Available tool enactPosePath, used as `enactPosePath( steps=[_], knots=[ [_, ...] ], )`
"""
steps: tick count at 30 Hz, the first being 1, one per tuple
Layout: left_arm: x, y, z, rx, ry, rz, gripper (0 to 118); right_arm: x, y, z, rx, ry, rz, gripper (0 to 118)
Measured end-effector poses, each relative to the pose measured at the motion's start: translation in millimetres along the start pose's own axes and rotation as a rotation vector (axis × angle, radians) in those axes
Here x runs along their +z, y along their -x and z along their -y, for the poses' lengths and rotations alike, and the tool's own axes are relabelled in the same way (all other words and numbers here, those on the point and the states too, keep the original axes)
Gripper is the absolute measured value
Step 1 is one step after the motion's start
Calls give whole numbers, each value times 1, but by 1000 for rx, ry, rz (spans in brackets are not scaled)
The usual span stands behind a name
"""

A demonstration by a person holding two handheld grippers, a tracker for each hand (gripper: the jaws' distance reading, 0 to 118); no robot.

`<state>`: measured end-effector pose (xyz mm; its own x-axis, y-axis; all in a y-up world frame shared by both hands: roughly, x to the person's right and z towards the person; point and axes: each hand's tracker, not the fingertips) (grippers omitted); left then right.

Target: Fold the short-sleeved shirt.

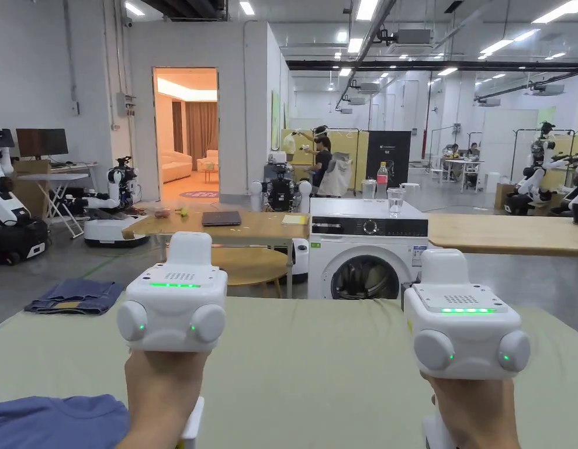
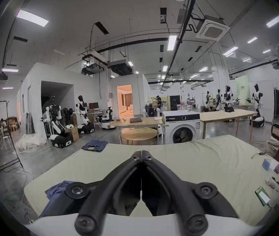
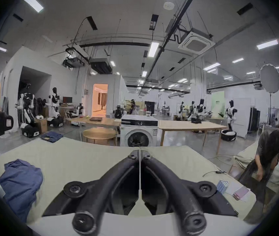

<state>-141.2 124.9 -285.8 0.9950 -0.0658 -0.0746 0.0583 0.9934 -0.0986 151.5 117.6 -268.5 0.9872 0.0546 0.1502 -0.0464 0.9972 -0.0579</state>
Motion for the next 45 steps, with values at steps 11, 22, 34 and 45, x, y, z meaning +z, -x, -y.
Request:
enactPosePath(
  steps=[11,22,34,45],
  knots=[
    [35,193,28,-14,115,-373,0,10,193,14,2,7,-407,0],
    [-27,282,136,31,591,-297,0,19,277,72,11,117,-578,0],
    [-153,226,226,-31,816,-13,116,-47,284,139,102,205,-539,0],
    [-221,222,277,108,940,18,109,-76,261,175,94,297,-473,0]
  ],
)
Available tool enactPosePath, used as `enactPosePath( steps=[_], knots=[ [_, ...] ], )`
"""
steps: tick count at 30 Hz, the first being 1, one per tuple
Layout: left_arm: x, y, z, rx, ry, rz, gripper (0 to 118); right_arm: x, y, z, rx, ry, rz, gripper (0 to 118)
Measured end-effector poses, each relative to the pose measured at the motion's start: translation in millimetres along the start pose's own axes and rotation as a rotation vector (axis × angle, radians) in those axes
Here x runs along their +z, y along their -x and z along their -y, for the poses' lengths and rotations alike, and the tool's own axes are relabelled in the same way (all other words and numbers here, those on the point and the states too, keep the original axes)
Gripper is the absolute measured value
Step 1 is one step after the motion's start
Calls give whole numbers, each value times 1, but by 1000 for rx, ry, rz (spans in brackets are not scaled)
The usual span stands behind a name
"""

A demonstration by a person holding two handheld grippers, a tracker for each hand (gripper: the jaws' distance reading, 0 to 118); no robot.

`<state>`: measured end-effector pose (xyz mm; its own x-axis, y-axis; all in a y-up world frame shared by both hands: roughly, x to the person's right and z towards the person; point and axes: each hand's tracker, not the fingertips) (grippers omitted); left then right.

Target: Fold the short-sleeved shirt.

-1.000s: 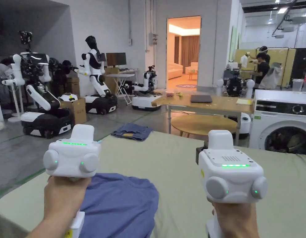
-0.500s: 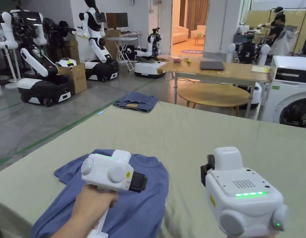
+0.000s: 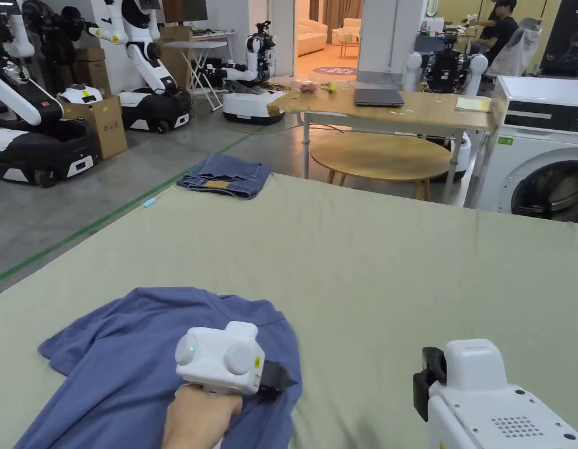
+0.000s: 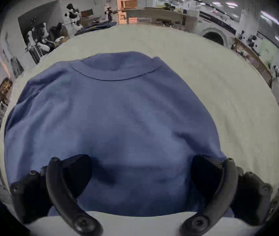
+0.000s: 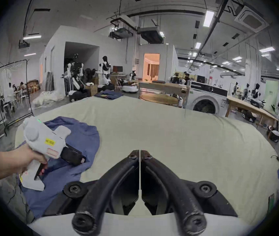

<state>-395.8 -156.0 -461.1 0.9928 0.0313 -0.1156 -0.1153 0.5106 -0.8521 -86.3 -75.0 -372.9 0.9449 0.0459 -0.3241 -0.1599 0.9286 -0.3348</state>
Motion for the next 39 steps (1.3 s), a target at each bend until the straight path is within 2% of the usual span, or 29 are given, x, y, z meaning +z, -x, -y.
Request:
enactPosePath(
  steps=[1,2,3,4,7,9,11,12,15,20,23,25,28,30,33,36,37,38,39],
  knots=[
    [8,4,0,-5,-30,-27,91,0,-3,-1,-6,1,4,0],
    [17,8,0,9,-73,-44,65,3,-4,-1,-16,0,9,0],
    [0,21,-5,29,-24,-20,21,6,-7,-2,-28,-3,10,0],
    [-7,28,-9,26,-31,-35,0,10,-10,-2,-37,-6,13,0],
    [-4,36,-14,55,-38,-13,0,27,-25,-5,-75,-9,22,0],
    [21,11,-10,12,-153,-2,0,40,-41,-8,-81,-13,45,0],
    [44,-17,-27,-1,-219,80,0,55,-58,-13,-86,-26,78,0],
    [79,-52,-17,-47,-260,109,0,66,-70,-15,-93,-35,103,0],
    [119,-132,-25,-159,-350,193,0,96,-108,-19,-119,-53,178,0],
    [154,-279,-41,-296,-423,426,0,154,-176,-15,-126,-66,320,0],
    [179,-380,-24,-428,-436,560,0,189,-218,-5,-130,-66,411,0],
    [185,-438,3,-525,-414,599,0,206,-243,3,-140,-55,456,0],
    [158,-510,47,-690,-334,536,0,232,-277,23,-150,-34,519,0],
    [116,-543,83,-792,-275,439,0,246,-299,39,-172,-12,553,0],
    [64,-564,115,-772,-156,393,0,256,-320,59,-198,19,578,0],
    [67,-559,127,-749,-193,399,0,259,-331,71,-202,33,581,0],
    [72,-557,126,-749,-228,398,10,258,-331,73,-203,34,577,0],
    [83,-550,124,-742,-298,417,33,256,-332,72,-204,35,572,0],
    [97,-538,116,-709,-348,446,82,254,-331,72,-204,36,563,0]
  ],
)
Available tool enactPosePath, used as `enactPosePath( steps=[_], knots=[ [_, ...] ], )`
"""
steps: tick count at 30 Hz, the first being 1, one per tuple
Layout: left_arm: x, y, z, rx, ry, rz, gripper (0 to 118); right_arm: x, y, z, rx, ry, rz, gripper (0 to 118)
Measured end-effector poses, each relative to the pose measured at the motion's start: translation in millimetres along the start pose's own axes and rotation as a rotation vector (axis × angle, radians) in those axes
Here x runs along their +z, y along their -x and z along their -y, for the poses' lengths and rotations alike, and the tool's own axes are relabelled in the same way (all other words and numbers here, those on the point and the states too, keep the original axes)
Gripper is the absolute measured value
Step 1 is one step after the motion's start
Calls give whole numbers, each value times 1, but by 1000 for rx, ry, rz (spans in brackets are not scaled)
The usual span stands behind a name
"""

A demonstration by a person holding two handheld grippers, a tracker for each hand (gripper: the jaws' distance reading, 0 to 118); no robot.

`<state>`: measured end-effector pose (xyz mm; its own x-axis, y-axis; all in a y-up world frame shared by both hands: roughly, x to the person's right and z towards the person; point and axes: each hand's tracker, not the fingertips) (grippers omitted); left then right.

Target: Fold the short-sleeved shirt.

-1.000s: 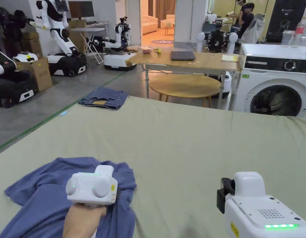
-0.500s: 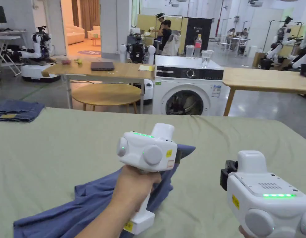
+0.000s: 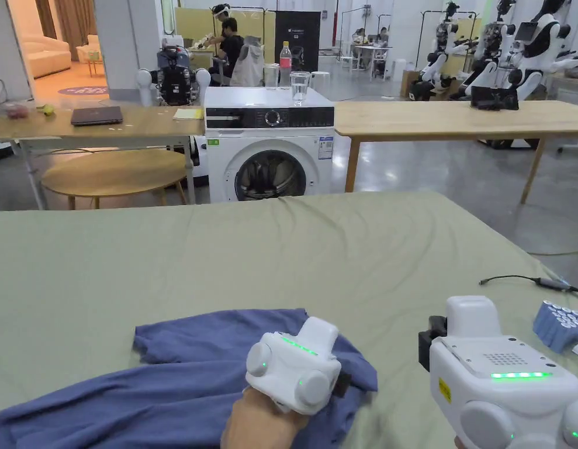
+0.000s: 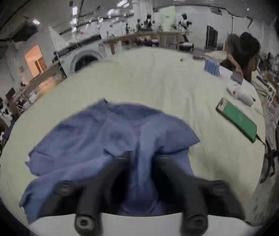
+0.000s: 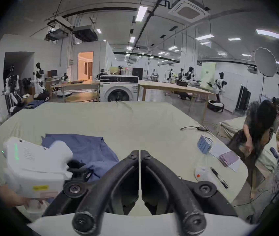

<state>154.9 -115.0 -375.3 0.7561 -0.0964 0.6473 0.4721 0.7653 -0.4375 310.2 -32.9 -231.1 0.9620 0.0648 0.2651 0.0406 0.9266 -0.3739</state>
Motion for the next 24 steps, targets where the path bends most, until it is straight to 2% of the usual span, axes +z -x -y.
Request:
enactPosePath(
  steps=[1,2,5,8,14,15,16,17,18,20,24],
  knots=[
    [14,9,-4,15,-33,17,105,-1,3,0,-2,0,-13,0],
    [36,18,-6,38,-69,12,111,-1,8,0,-5,-2,-24,0],
    [116,59,-3,53,-234,-75,111,-1,32,-3,-15,-10,-67,0],
    [190,106,15,64,-295,-189,111,4,64,-6,-11,-31,-121,0],
    [292,209,91,222,-207,-446,111,18,127,-5,-27,-65,-238,0],
    [301,223,105,266,-166,-477,104,17,136,-5,-29,-65,-257,0],
    [307,233,115,301,-150,-507,78,18,143,-5,-31,-67,-273,0],
    [313,237,124,324,-140,-536,34,19,151,-4,-28,-71,-279,0],
    [316,244,132,335,-129,-581,0,19,157,-4,-23,-75,-287,0],
    [318,256,142,366,-146,-545,0,18,165,-6,-16,-76,-300,0],
    [282,283,150,406,10,-548,0,11,169,-7,12,-68,-309,0]
  ],
)
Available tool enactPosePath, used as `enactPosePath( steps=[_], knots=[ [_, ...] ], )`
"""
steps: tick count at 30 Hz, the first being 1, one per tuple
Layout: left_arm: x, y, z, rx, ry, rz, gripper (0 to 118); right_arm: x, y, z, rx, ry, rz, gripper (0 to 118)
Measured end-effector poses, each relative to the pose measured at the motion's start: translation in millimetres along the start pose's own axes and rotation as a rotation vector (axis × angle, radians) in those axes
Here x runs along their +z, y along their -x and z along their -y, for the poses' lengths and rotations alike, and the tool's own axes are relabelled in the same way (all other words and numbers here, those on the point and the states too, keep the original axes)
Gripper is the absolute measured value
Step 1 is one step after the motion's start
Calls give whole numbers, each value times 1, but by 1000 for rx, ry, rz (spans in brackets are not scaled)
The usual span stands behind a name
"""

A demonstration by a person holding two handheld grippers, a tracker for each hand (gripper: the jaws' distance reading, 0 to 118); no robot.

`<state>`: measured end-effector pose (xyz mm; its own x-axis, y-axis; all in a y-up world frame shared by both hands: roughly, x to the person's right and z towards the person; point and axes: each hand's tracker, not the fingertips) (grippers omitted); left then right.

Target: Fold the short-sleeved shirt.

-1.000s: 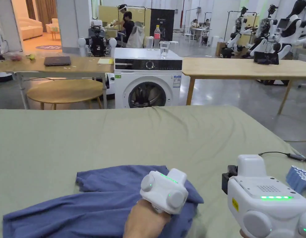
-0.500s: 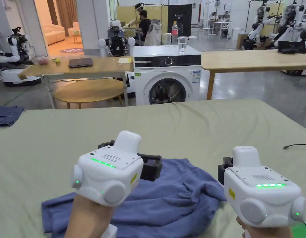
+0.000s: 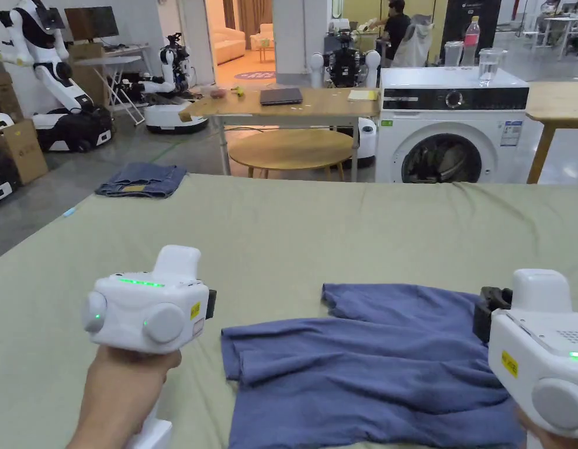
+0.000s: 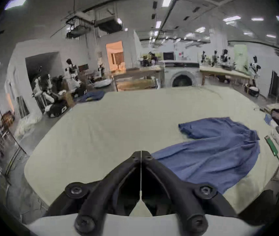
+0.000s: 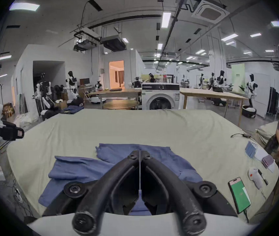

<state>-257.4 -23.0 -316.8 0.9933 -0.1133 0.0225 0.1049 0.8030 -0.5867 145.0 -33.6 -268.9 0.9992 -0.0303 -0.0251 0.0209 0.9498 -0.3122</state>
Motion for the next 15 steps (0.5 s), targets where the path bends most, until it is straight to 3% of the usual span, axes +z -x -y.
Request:
enactPosePath(
  steps=[3,8,9,10,11,12,13,14,15],
  knots=[
    [-51,-1,6,55,124,54,0,-4,-13,2,2,12,9,0],
    [-125,-13,16,0,174,-15,0,-10,-48,9,21,49,41,0],
    [-135,-15,17,-15,172,-31,18,-13,-57,10,34,57,60,0],
    [-146,-18,15,-27,178,-32,57,-15,-64,11,36,64,71,0],
    [-161,-21,13,-39,205,-18,57,-16,-73,13,32,74,84,0],
    [-175,-23,13,-46,252,-4,72,-19,-82,14,28,87,98,0],
    [-183,-26,12,-50,248,-13,99,-22,-90,15,26,96,110,0],
    [-192,-30,11,-67,239,-38,118,-24,-99,16,23,107,126,0],
    [-203,-33,9,-68,254,-59,118,-24,-107,18,21,116,137,0]
  ],
)
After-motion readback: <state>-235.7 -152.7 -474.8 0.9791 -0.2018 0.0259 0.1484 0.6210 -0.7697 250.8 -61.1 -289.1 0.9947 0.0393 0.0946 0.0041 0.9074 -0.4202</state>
